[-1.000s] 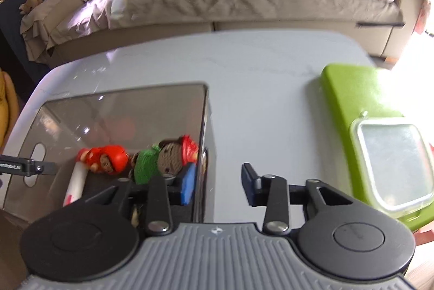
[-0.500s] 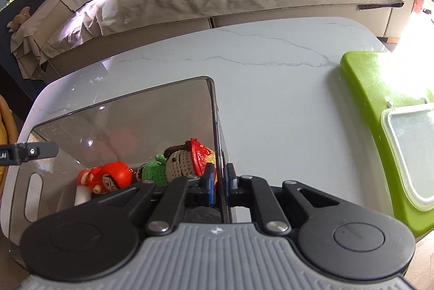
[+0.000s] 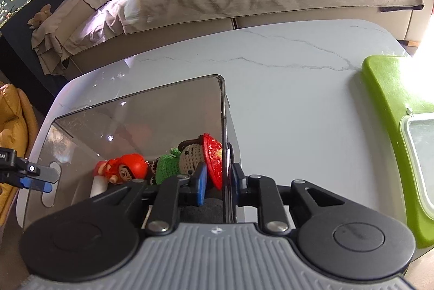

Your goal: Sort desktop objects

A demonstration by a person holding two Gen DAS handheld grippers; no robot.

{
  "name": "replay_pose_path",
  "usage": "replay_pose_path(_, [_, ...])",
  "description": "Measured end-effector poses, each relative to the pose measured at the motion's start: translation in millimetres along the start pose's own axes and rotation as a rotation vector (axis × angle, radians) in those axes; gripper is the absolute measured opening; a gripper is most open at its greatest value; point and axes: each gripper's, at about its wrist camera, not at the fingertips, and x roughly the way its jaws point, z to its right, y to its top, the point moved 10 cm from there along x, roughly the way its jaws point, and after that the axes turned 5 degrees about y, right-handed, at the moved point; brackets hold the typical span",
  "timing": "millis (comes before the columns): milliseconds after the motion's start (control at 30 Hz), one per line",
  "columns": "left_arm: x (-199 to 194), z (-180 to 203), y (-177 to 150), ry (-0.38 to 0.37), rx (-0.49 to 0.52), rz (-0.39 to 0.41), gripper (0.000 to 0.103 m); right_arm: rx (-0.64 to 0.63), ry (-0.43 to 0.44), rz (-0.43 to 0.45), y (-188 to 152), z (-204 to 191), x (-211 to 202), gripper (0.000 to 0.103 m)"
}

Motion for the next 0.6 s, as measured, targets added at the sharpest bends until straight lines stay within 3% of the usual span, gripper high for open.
replay_pose_path(33, [0.3,-0.4,-0.3,0.041,0.023,0.014,0.032,-0.007,-0.006,-0.003,-0.7,0.3,0.5,0.024])
replay_pose_path(67, [0.5,-1.1,-0.2,0.083,0.045,0.028,0.023,-0.013,-0.011,-0.005,-1.5,0.6,0.9,0.023])
replay_pose_path(133, [2.8,-2.6,2.9,0.107,0.062,0.042,0.021,-0.016,-0.017,-0.012,-3.1,1.5,2.4,0.016])
replay_pose_path(233, [0.2,-8.7,17.8,0.084,0.03,0.065,0.018,0.03,-0.008,-0.015,-3.7,3.5,6.9,0.011])
replay_pose_path(333, [-9.8,-7.4,42.8,0.088,0.035,0.131,0.014,0.058,-0.017,-0.01,3.3,3.9,14.0,0.01])
replay_pose_path(500, [-7.1,3.8,73.1,0.183,0.112,0.2,0.014,0.115,-0.017,-0.012,23.8,4.3,31.3,0.01])
replay_pose_path(600, [-3.7,7.7,89.3,0.178,0.109,0.225,0.017,0.112,-0.018,-0.007,28.0,2.5,36.7,0.01])
